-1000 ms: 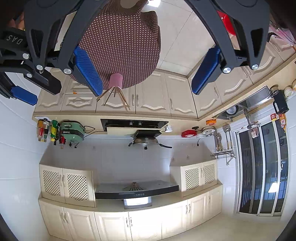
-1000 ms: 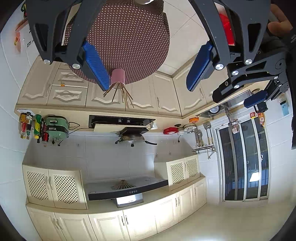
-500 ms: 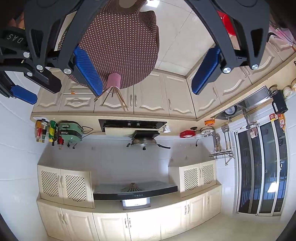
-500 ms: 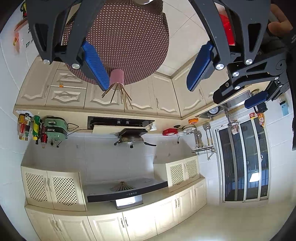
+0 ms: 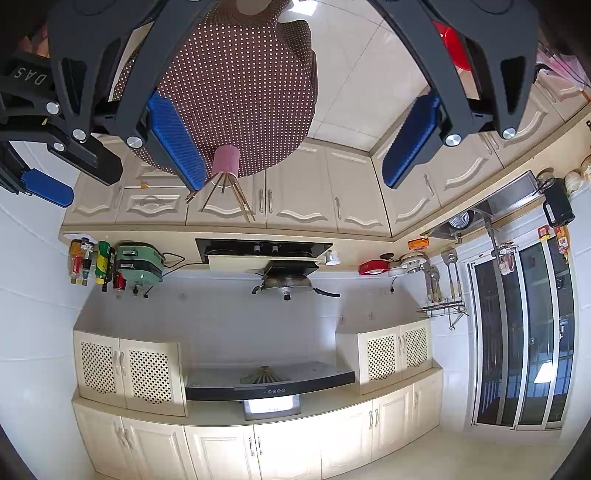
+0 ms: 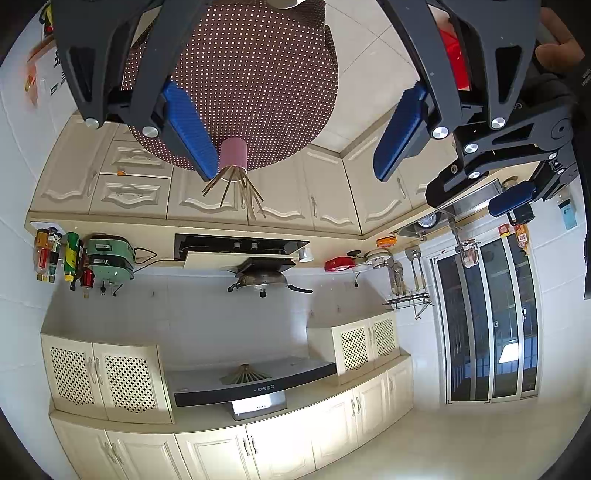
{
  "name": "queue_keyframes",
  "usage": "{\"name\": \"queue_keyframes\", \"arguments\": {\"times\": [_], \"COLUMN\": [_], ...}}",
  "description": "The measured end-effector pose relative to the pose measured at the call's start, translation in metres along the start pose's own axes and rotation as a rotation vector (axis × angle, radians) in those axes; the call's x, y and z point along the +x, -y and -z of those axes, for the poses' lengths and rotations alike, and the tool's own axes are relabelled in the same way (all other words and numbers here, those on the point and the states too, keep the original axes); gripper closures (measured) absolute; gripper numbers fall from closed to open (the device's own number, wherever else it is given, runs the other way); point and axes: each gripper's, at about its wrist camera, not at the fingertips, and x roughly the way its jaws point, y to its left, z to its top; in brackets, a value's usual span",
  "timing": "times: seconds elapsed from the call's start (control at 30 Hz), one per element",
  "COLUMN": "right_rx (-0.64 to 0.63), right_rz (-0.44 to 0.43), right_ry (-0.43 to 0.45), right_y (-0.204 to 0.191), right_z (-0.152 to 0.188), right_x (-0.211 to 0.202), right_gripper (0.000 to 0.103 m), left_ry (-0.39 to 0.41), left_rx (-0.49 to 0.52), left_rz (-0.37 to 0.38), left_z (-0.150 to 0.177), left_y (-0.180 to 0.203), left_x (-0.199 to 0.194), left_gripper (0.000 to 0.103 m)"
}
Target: Organize utensils
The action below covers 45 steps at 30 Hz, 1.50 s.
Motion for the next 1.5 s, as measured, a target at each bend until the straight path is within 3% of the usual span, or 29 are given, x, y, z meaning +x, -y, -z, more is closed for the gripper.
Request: {"name": "queue_keyframes", "arguments": {"times": [0.57,1.5], "right_rx": [0.005,0.01], "right_rz": [-0.002,0.006], "right_ry": [-0.004,-0.026], "right_y": [0.0,-0.025], "right_z": [-0.004,-0.01], "right_x": [0.007,0.055], "right_gripper": [0.019,0.019], "left_ry": [-0.006,-0.03], "left_rx": [0.007,0.0], "left_rz": [-0.008,-0.019], "left_z": [-0.002,-0.002], "left_y": [-0.004,-0.035], "left_x": [0.016,0.061], "left_gripper": [0.008,0.008]}}
